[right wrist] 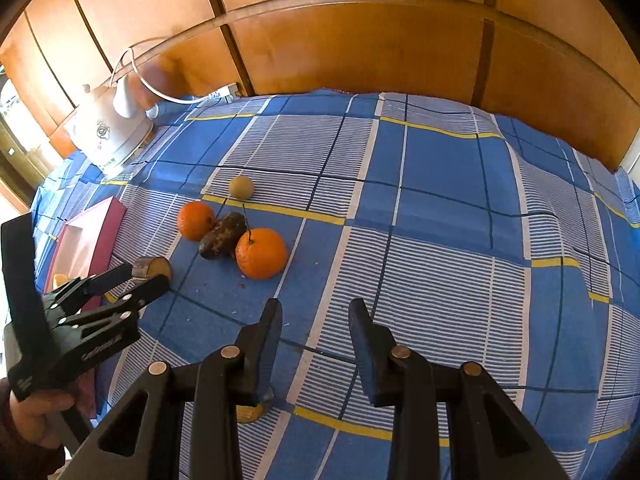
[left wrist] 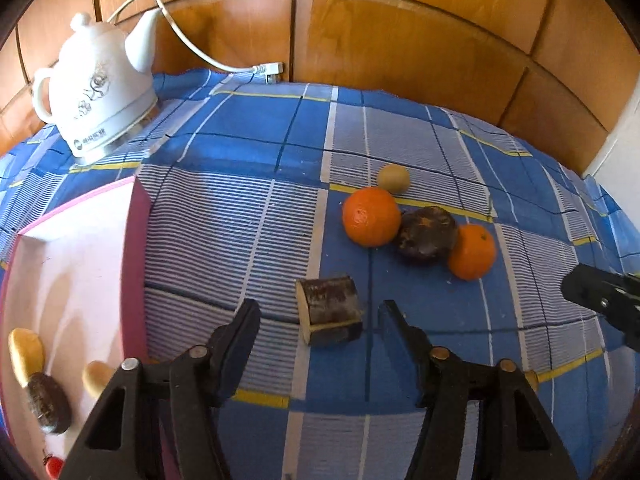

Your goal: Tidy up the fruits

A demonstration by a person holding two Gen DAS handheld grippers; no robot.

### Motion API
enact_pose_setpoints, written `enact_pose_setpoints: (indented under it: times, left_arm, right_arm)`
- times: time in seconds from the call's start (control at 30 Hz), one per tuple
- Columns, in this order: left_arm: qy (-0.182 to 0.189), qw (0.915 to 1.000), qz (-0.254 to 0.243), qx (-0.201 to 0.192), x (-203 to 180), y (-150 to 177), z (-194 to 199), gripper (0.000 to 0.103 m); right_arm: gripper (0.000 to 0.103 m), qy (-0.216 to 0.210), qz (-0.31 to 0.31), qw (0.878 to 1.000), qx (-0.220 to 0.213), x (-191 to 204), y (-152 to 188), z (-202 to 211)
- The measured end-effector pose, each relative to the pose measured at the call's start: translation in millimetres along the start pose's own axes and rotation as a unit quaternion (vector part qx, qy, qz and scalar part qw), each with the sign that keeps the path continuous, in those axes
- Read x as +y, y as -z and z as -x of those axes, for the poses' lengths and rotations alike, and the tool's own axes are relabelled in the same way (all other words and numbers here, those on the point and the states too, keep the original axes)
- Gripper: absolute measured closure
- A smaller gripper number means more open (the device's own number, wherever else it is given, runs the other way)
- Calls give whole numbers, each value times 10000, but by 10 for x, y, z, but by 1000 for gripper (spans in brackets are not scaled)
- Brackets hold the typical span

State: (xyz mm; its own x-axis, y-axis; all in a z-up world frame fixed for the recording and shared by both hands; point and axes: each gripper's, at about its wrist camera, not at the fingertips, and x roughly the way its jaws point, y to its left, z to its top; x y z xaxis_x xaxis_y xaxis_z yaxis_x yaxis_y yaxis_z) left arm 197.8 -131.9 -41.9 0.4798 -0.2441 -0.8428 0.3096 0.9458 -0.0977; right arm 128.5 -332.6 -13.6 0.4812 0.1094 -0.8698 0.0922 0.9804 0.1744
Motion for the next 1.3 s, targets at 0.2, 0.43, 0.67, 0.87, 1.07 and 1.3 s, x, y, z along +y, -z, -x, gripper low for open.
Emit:
enact_pose_setpoints:
  times: [0.2,0.43,0.67,0.87,1.07,1.3]
  left_arm:
    - [320,9995,-71,-28,-33,135,19,75]
    - [573,9981,-174,-160,-135,646,311,74]
    - [571,9968,-320,-458,-144,845,345,74]
    - [483,9964,-414,-555,-165,877,320,76]
    - [480,9958,-450,-638,-163,904,321,76]
    - [495,9949,-480,-734,-162,933,335,76]
  right_arm:
    - [68,34,21,10000,2,0,0,-4]
    - [68,92,81,9999,44,8,11,-28]
    - [68,119,162,9998,91,30,44,-71]
    - [68,46,184,9998,66,32,57,-87]
    - [68,-42,260,9997,26,90,69,-103]
    - [62,-196,293,9994,43,136,94,-124]
